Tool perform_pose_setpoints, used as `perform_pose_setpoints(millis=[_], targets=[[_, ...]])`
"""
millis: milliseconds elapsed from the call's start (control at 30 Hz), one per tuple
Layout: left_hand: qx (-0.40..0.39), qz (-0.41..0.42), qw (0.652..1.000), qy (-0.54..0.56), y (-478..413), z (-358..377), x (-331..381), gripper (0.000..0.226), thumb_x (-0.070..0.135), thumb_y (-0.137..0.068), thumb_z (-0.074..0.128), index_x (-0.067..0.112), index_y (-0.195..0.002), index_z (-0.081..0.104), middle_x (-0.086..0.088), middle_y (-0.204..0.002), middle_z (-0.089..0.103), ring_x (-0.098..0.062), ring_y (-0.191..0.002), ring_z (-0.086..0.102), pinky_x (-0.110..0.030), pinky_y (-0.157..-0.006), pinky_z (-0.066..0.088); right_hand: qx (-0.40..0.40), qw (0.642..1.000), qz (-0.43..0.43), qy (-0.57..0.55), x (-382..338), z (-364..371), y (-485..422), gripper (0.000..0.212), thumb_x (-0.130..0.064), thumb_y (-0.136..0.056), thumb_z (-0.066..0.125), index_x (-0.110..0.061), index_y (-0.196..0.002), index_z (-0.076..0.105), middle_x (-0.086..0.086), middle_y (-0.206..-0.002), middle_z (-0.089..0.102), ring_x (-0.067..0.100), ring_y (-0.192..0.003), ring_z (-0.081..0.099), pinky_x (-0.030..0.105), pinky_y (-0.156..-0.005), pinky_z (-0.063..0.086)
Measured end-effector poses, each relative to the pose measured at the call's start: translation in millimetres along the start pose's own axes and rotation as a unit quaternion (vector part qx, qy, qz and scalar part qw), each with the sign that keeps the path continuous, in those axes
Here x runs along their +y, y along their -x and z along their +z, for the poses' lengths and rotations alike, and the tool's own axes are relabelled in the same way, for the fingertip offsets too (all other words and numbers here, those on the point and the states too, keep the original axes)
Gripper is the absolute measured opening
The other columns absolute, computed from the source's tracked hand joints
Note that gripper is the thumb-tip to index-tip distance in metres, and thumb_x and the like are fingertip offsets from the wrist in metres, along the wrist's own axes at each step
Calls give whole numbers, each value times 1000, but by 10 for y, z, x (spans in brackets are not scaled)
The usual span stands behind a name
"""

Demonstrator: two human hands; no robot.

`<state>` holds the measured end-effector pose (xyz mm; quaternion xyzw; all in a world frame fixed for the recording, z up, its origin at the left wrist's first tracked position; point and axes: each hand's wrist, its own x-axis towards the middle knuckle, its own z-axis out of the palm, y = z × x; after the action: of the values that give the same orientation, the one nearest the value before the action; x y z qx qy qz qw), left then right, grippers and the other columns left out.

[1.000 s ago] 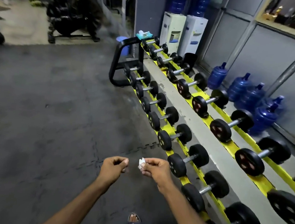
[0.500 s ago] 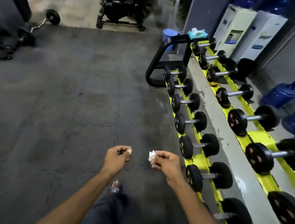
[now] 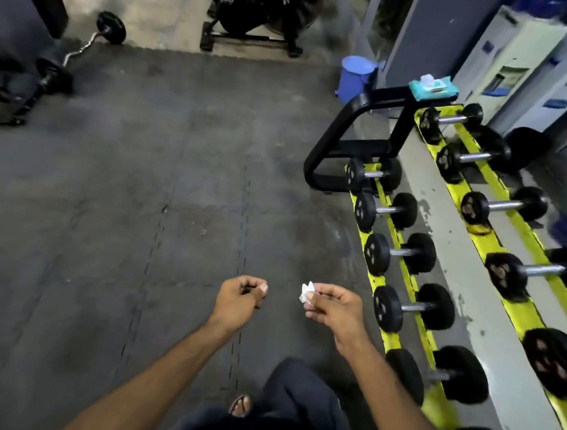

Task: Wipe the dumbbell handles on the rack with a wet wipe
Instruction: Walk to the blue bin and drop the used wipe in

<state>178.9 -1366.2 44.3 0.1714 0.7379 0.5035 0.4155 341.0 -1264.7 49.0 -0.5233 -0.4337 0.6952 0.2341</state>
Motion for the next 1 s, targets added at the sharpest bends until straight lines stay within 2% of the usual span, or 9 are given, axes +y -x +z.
perform_pose_setpoints(millis=[167,333,433,733,800,1000], targets=[[14,-12,1000,6,-1092,-58,376,9,4,-96,62,-3,-98,68,-8,-82,64,-15,-69,55,-10,-47,41,-3,1000,8,9,-472,349,-1144,16,4,-80,75,1,-96,70,18,-80,73,20,-64,66,30,-61,59],[43,-28,999,11,-2246,-168,896,10,0,-95,60,3,-89,67,-9,-79,62,-14,-66,54,-11,-48,42,-31,999,17,23,-1049,784,-2303,15,3,-81,75,1,-95,70,18,-80,73,20,-63,65,28,-58,58],[58,-24,998,13,-2875,-230,1294,8,0,-96,60,2,-92,67,-10,-79,62,-14,-64,54,-10,-47,42,-50,998,20,40,-1438,1066,-2925,17,2,-81,76,1,-97,70,21,-85,74,21,-65,67,29,-59,58],[103,-27,993,51,-4974,-445,2127,14,-2,-95,60,5,-86,68,-8,-72,62,-4,-51,54,-13,-49,45,-68,996,33,52,-2551,1966,-4834,14,3,-82,75,-2,-94,70,11,-77,74,21,-67,67,36,-66,59],[106,-28,992,61,-5539,-547,2302,18,0,-95,62,10,-82,68,-7,-70,62,-10,-56,54,-17,-49,46,-70,996,32,49,-2767,2215,-5302,17,3,-82,75,0,-97,69,13,-79,74,23,-69,67,36,-66,59],[72,-20,996,49,-7036,-838,3082,15,1,-95,61,9,-84,66,-10,-76,62,-17,-64,53,-9,-48,40,-41,998,32,23,-3522,2919,-6500,17,2,-82,75,0,-97,68,15,-77,74,25,-68,67,34,-61,60]])
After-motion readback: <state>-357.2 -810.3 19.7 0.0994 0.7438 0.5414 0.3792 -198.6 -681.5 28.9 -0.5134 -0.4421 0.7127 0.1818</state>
